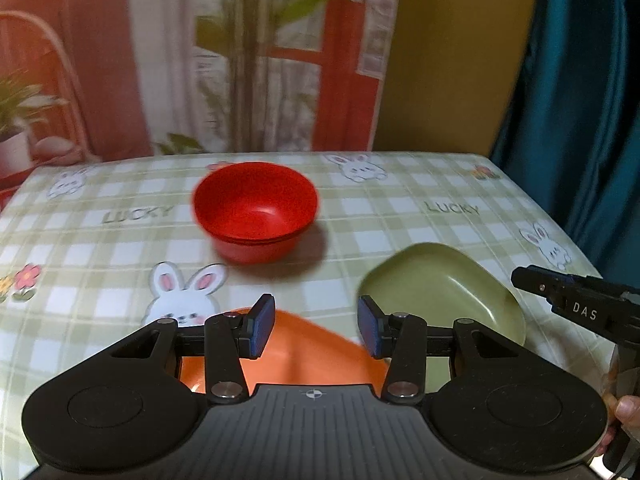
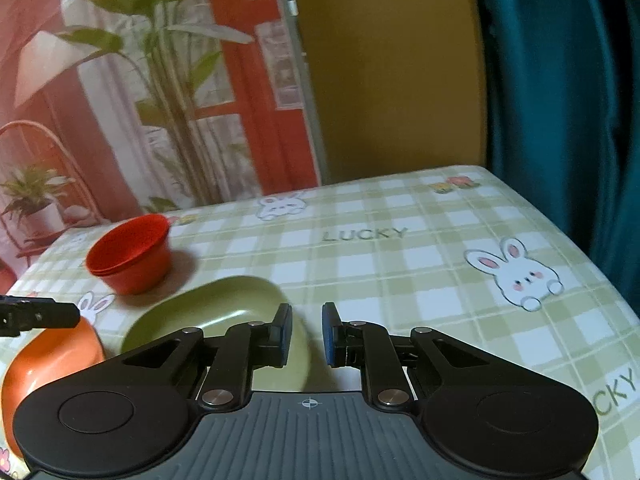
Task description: Organize plates and bowls
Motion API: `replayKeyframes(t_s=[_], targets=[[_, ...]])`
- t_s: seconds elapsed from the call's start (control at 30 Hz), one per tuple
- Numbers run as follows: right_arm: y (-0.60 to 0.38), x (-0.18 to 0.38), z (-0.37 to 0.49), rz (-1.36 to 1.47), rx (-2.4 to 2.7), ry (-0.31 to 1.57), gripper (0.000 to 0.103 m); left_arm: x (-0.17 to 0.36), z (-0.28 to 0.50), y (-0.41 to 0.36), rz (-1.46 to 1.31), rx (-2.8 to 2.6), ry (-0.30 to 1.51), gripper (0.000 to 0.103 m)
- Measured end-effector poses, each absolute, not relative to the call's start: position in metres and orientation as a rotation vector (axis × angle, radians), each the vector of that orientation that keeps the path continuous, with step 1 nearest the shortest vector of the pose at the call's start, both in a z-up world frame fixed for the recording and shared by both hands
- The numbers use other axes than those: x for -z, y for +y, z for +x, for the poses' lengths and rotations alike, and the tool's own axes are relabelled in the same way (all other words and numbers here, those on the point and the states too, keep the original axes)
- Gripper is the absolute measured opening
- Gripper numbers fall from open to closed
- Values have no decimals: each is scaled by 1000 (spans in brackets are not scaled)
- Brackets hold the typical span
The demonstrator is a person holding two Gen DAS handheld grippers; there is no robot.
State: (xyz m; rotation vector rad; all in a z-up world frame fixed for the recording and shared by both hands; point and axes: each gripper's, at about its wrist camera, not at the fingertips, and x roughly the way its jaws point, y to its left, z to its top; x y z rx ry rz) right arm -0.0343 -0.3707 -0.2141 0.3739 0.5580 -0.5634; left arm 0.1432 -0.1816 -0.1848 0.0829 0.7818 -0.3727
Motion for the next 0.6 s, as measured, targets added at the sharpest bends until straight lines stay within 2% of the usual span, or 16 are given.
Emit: replayKeyframes(t_s=[0.4,0.6], targets=[[-371,230,-43,478,514,619,20,202,155,-211,166,426,833,48],[-369,230,-40,473,513,627,14,208,162,-220,189,447,856,48]])
